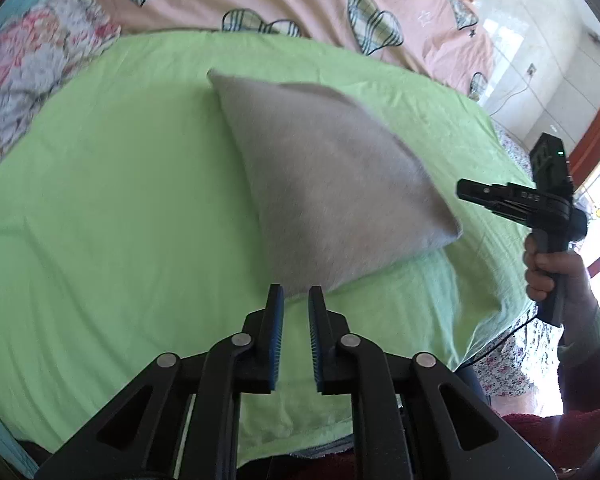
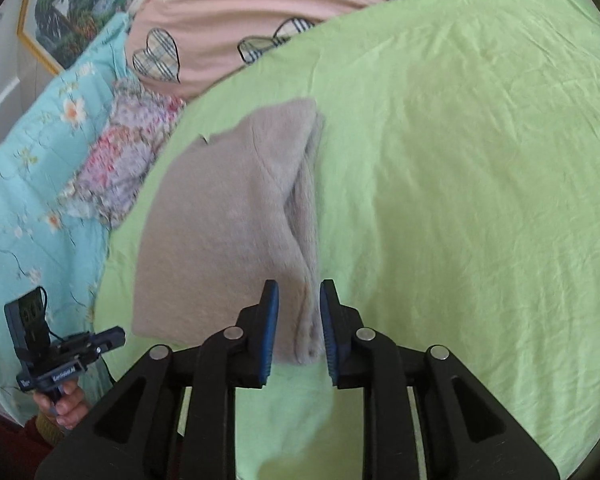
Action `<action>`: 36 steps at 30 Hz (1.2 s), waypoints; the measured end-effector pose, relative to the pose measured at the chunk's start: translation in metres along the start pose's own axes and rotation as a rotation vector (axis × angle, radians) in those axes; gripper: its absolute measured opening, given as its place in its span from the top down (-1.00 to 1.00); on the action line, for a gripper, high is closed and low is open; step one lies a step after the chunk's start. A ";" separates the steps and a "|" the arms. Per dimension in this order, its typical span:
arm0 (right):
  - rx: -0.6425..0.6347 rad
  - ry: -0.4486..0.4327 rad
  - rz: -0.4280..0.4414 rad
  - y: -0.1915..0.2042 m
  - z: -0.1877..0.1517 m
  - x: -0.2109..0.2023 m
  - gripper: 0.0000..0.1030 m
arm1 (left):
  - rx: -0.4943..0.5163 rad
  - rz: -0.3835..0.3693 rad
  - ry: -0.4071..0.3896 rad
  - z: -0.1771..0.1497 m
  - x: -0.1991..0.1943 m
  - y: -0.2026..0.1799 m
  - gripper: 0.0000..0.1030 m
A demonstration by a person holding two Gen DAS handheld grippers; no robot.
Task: Fold small clothes
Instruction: 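Pat and straighten the folded sweater edges with both grippers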
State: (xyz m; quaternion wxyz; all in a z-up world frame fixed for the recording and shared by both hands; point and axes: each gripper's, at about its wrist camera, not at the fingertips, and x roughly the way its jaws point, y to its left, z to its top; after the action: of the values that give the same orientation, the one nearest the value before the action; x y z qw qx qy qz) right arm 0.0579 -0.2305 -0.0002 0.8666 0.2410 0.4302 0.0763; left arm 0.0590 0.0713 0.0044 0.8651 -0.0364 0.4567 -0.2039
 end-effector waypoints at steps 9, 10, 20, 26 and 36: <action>-0.029 -0.029 0.065 0.030 0.035 0.034 0.34 | -0.036 -0.035 -0.063 0.074 0.045 0.002 0.59; -0.039 -0.028 0.067 0.034 0.040 0.039 0.32 | -0.037 -0.033 -0.067 0.082 0.054 0.001 0.59; -0.077 0.068 0.011 0.023 0.066 0.108 0.32 | -0.066 0.004 -0.011 0.124 0.124 0.034 0.59; -0.059 0.034 0.036 0.013 0.065 0.117 0.36 | -0.044 0.030 -0.015 0.124 0.126 0.031 0.59; -0.107 -0.014 0.003 0.034 0.040 0.059 0.31 | 0.024 -0.022 -0.060 0.075 0.059 0.002 0.67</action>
State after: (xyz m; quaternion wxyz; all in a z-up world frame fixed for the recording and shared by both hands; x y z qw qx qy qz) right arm 0.1284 -0.1947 -0.0046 0.8810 0.1958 0.4192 0.0989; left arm 0.1495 0.0415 0.0017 0.8766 -0.0373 0.4275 -0.2176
